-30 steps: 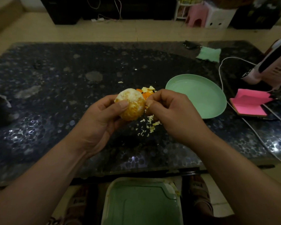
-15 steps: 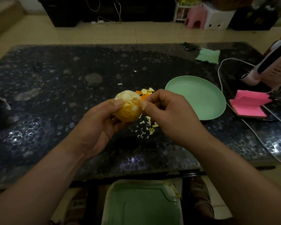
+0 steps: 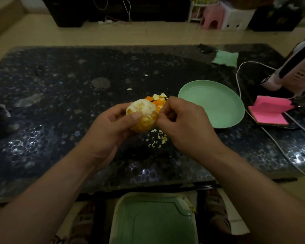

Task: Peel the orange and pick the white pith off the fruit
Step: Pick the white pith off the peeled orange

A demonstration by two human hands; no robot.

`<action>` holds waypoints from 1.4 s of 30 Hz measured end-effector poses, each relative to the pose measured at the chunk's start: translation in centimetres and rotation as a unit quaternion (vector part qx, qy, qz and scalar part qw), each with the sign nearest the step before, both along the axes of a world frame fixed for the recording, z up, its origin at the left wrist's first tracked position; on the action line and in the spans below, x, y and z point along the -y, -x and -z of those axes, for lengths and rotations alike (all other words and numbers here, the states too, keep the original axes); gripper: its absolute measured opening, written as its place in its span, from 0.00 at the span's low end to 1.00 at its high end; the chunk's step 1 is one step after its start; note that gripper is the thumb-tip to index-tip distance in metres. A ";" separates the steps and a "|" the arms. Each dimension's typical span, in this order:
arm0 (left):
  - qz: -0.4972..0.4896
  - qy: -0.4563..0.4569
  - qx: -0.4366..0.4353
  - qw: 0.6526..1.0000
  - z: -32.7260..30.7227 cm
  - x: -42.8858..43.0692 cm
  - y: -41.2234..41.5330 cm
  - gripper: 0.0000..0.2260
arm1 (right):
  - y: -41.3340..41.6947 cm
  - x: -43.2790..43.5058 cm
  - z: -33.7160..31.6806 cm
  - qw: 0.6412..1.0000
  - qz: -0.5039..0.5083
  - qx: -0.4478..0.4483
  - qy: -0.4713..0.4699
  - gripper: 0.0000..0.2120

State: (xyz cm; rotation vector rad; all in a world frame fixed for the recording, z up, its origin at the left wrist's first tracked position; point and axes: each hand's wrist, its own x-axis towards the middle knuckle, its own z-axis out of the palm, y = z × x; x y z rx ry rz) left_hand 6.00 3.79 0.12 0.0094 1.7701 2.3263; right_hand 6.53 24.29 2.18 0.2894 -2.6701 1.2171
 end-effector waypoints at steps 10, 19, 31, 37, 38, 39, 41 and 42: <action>0.058 -0.134 0.073 0.987 -0.6 0.6 0.1 0.23 | 0.3 -0.7 -0.6 0.996 0.007 0.038 0.082 0.08; 0.030 -0.131 0.090 0.987 -0.2 0.7 0.2 0.22 | 0.1 -0.3 -0.7 0.997 -0.028 0.032 0.058 0.03; 0.006 -0.053 0.057 0.997 0.1 0.3 0.2 0.19 | 0.2 -1.1 -0.2 0.998 -0.049 -0.003 -0.035 0.04; 0.001 -0.036 0.060 0.998 0.4 0.4 0.2 0.19 | 0.3 -1.0 0.0 0.994 -0.064 -0.027 -0.080 0.05; -0.002 -0.036 0.060 0.998 0.4 0.4 0.2 0.18 | 0.3 -1.0 0.0 0.994 -0.063 -0.033 -0.082 0.05; -0.004 -0.036 0.059 0.998 0.4 0.3 0.1 0.18 | 0.3 -0.9 0.0 0.994 -0.062 -0.039 -0.082 0.05; -0.003 -0.035 0.058 0.998 0.4 0.2 0.1 0.18 | 0.3 -0.7 0.1 0.994 -0.057 -0.053 -0.080 0.05; -0.001 -0.037 0.058 0.998 0.3 0.2 0.0 0.17 | 0.3 -0.6 0.1 0.994 -0.054 -0.059 -0.076 0.04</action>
